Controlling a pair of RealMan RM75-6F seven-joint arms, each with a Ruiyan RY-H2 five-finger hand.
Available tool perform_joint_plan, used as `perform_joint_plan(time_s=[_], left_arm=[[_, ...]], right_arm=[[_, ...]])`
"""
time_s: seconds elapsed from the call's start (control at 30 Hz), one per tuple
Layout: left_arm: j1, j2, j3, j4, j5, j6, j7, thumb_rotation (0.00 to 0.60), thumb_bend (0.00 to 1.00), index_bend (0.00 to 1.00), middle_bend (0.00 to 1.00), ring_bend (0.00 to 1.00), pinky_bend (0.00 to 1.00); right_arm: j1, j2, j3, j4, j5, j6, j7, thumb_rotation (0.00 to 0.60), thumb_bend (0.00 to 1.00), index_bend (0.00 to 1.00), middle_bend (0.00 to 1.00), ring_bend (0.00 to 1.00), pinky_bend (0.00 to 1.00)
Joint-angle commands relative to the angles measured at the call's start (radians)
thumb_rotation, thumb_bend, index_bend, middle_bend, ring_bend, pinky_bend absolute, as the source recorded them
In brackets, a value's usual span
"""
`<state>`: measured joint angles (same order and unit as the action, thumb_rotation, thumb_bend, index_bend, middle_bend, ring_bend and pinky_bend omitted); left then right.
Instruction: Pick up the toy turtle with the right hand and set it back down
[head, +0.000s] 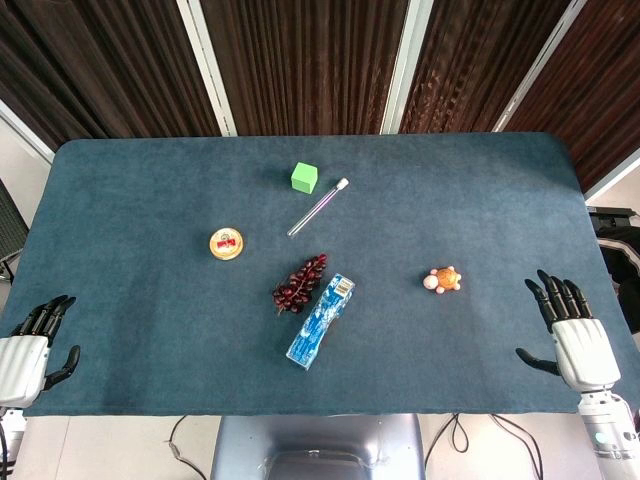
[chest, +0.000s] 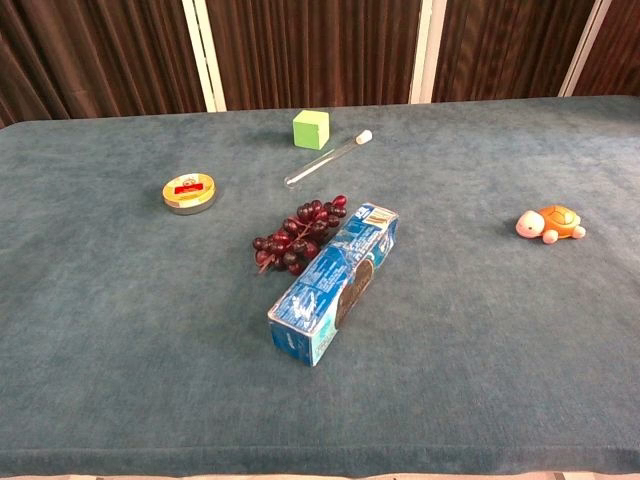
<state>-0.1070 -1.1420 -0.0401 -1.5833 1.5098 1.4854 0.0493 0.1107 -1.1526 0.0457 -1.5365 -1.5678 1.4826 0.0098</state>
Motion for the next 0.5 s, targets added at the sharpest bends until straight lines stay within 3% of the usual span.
perform_joint_plan(time_s=[0.03,0.3,0.37,0.5], left_arm=[[0.001,0.001,-0.002,0.003,-0.013,-0.002,0.015,0.6,0.41,0.11,0.1,0.14,0.38],[0.004,0.006,0.003,-0.01,-0.012,-0.003,0.033,0.6,0.41,0.12,0.1,0.14,0.39],[0.005,0.009,0.004,-0.012,-0.011,-0.003,0.03,0.6,0.41,0.12,0.1,0.14,0.39],[0.007,0.015,0.006,-0.016,-0.006,-0.003,0.015,0.6,0.41,0.13,0.1,0.14,0.39]], right_arm=[[0.0,0.0,0.0,0.0,-0.002,0.001,0.0,0.6,0.05,0.0,0.0,0.0,0.15],[0.008,-0.02,0.016,0.029,-0.016,0.025,0.021,0.6,0.05,0.0,0.0,0.03,0.17],[0.015,-0.039,0.029,0.05,-0.016,0.036,0.026,0.6,0.05,0.01,0.03,0.16,0.23],[0.041,-0.063,0.054,0.074,0.004,0.014,0.015,0.6,0.05,0.08,0.15,0.53,0.43]])
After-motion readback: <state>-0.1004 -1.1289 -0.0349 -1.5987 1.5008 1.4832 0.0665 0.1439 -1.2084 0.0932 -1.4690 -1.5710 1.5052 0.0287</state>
